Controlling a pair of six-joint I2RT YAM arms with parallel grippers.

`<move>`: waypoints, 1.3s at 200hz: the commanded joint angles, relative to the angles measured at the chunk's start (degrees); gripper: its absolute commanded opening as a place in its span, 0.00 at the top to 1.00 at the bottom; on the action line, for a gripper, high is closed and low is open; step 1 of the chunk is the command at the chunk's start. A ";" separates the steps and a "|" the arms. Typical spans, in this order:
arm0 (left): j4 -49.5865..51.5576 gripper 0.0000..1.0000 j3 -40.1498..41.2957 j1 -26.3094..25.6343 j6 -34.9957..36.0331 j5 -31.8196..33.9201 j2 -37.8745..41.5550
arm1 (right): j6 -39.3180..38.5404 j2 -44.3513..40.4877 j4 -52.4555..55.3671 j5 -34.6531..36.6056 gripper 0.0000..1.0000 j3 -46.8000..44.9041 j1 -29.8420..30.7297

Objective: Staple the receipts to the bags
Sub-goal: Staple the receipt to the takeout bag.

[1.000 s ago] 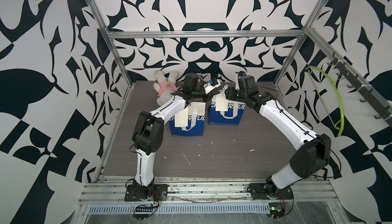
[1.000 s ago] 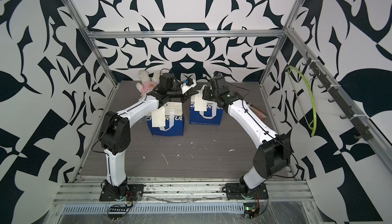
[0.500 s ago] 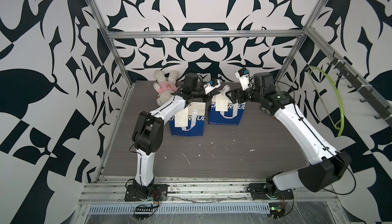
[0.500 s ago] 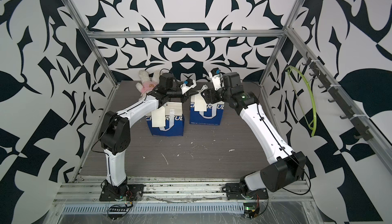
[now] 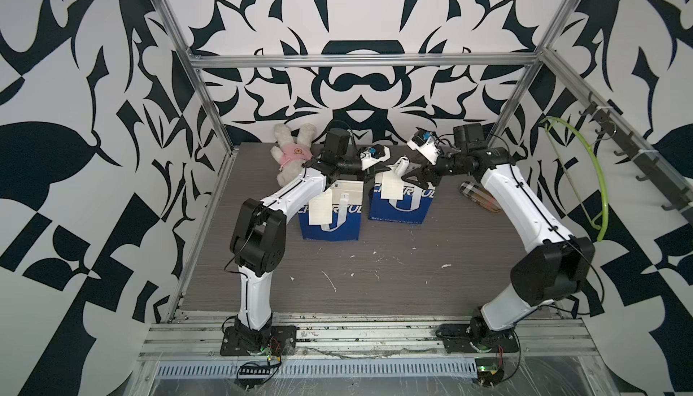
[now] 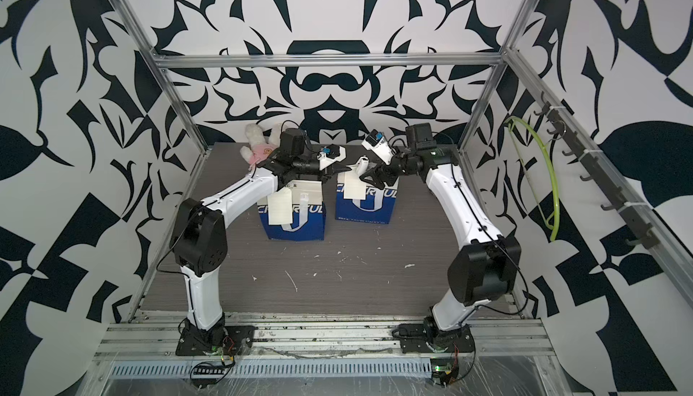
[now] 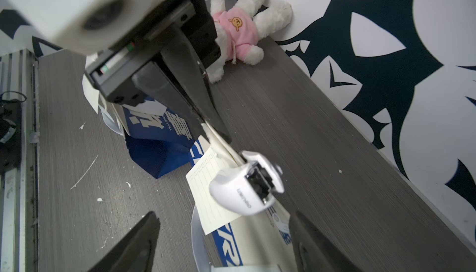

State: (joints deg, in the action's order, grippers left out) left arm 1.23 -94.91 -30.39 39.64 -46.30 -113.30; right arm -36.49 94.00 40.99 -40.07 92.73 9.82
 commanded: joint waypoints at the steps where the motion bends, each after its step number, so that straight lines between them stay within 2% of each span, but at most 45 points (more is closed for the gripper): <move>1: 6.18 1.00 -0.20 -0.02 2.94 -2.43 0.76 | -6.82 0.79 1.45 -2.74 0.19 4.02 -0.15; 20: 6.57 1.00 -0.45 -0.02 3.25 -2.77 0.71 | -10.05 1.99 2.44 -5.58 0.20 4.95 -0.22; 34: 6.98 1.00 -0.77 -0.02 3.42 -2.99 0.62 | -16.00 3.35 6.89 -7.35 0.22 7.17 -0.09; 56: 7.55 1.00 -1.24 -0.03 3.69 -2.79 0.38 | -21.50 5.10 12.84 -5.81 0.22 10.94 -0.07; 75: 8.40 1.00 -1.77 -0.08 4.36 -2.75 0.14 | -26.21 4.23 13.44 -4.32 0.21 10.57 -0.01; 104: 8.78 1.00 -2.37 -0.06 4.48 -2.81 -0.21 | -26.33 4.24 11.00 -2.40 0.16 11.13 0.02; 146: 9.05 1.00 -2.73 -0.04 4.57 -2.87 -0.26 | -27.77 9.71 17.40 -3.57 0.18 17.82 0.97; 193: 8.96 1.00 -2.91 -0.05 4.48 -2.72 -0.66 | -28.97 13.81 24.21 -1.30 0.27 22.39 3.53; 243: 8.87 1.00 -3.03 -0.05 4.48 -2.40 -0.70 | -29.69 16.03 27.91 -1.37 0.43 25.20 3.97; 260: 8.94 1.00 -2.87 -0.02 4.55 -2.30 -0.85 | -29.78 16.19 28.45 -1.25 0.42 25.68 3.97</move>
State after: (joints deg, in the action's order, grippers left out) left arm 6.90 -97.19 -30.35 43.51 -48.88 -113.32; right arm -65.01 111.48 65.36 -40.64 115.52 13.58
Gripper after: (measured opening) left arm 0.057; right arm 0.568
